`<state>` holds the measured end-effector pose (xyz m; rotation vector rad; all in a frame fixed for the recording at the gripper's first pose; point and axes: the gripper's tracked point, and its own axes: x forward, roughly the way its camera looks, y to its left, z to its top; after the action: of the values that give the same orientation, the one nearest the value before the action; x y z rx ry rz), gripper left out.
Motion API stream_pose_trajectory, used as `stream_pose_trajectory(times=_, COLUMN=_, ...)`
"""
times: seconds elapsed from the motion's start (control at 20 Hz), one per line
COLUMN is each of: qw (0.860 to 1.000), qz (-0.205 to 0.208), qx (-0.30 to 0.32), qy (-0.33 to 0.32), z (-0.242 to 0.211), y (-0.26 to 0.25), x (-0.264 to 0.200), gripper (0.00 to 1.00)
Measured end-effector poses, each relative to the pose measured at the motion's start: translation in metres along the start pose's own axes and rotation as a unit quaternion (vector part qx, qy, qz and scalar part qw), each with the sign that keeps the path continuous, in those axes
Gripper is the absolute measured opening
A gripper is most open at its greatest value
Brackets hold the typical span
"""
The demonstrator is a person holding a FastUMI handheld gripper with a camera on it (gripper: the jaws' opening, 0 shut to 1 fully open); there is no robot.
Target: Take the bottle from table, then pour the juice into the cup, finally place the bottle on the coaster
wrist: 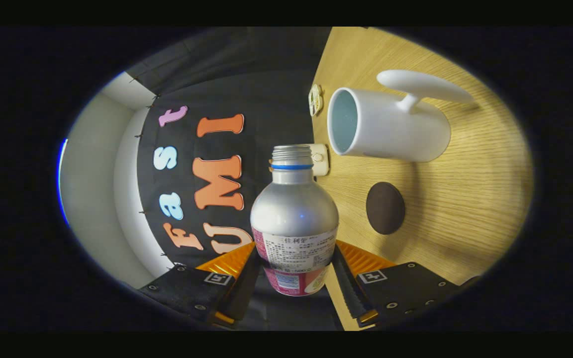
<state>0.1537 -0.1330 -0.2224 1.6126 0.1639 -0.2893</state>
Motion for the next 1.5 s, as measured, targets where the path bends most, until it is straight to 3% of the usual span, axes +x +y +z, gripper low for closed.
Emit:
stream_pose_trajectory(times=0.75, qw=0.991, qz=0.029, qx=0.130, qy=-0.008, z=0.010, y=0.028, x=0.005, gripper=0.77)
stream_pose_trajectory(times=1.5, qw=0.982, qz=0.044, qx=0.185, qy=-0.011, z=0.024, y=0.042, x=0.008, gripper=0.77)
